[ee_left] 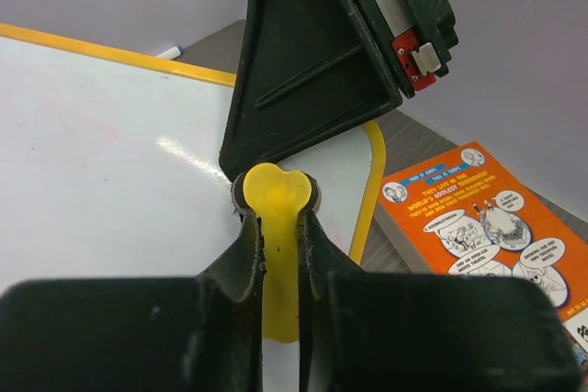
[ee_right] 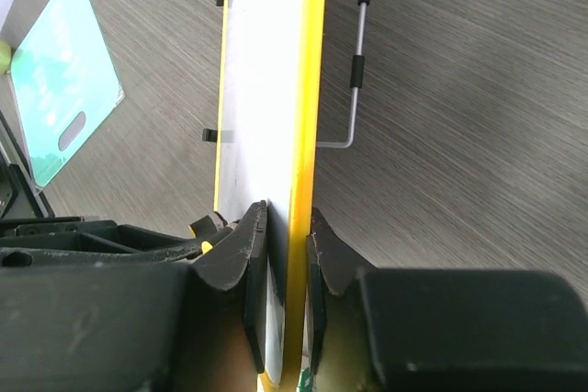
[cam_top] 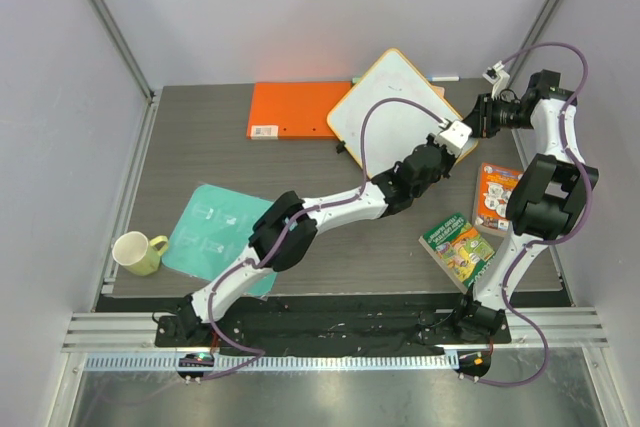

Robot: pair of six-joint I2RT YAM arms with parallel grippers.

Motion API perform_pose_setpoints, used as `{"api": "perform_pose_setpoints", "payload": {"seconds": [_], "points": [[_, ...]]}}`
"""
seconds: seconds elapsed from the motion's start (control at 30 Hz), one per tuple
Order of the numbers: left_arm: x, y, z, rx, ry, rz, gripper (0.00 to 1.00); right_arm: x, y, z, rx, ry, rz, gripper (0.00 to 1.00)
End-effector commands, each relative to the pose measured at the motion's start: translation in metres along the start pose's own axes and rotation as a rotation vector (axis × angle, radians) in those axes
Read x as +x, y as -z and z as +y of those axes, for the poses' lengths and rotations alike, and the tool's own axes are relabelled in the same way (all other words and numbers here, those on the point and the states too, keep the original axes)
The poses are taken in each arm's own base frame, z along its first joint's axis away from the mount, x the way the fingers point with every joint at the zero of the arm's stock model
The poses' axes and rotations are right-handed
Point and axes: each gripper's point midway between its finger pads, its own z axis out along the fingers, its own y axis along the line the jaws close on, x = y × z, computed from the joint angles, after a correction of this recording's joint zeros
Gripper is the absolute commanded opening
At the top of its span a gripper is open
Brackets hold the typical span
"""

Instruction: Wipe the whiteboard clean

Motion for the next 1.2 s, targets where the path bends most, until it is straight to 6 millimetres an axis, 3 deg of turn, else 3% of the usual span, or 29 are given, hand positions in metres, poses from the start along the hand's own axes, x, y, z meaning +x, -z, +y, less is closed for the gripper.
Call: {"api": "perform_pose_setpoints", "payload": {"seconds": [0.0,0.17,0.23,0.27,0.57,0.7,0.9,0.97,1.0,1.13,1.17], "points": [[0.011,-0.009,0.015,-0.065,-0.005,0.032,0.00,-0.009,-0.009,0.017,-0.010,0.146,0.029,0.01],[0.036,-0.006,0.058,-0.152,0.028,0.097,0.00,-0.008,-0.009,0.017,-0.010,0.147,0.029,0.01],[0.034,-0.004,0.072,-0.175,0.047,0.091,0.00,-0.008,-0.009,0.017,-0.012,0.145,0.029,0.01],[0.044,-0.001,0.084,-0.197,0.050,0.111,0.00,-0.007,-0.010,0.017,-0.013,0.146,0.028,0.01],[0.036,-0.001,0.136,-0.261,0.138,0.091,0.00,-0.007,-0.009,0.018,-0.011,0.146,0.031,0.01],[0.033,-0.005,0.128,-0.212,0.139,0.089,0.00,-0.007,-0.009,0.018,-0.011,0.146,0.031,0.01],[0.032,0.002,0.080,-0.101,0.063,0.102,0.00,-0.008,-0.009,0.018,-0.012,0.147,0.027,0.01],[0.052,0.012,0.066,-0.080,0.055,0.157,0.00,-0.008,-0.009,0.018,-0.010,0.146,0.029,0.01],[0.051,0.016,0.063,-0.070,0.064,0.165,0.00,-0.008,-0.009,0.019,-0.011,0.148,0.029,0.01],[0.077,0.046,0.052,-0.061,0.096,0.227,0.00,-0.009,-0.008,0.019,-0.010,0.151,0.027,0.01],[0.094,0.057,0.051,-0.059,0.095,0.269,0.00,-0.008,-0.008,0.019,-0.011,0.150,0.028,0.01]]}}
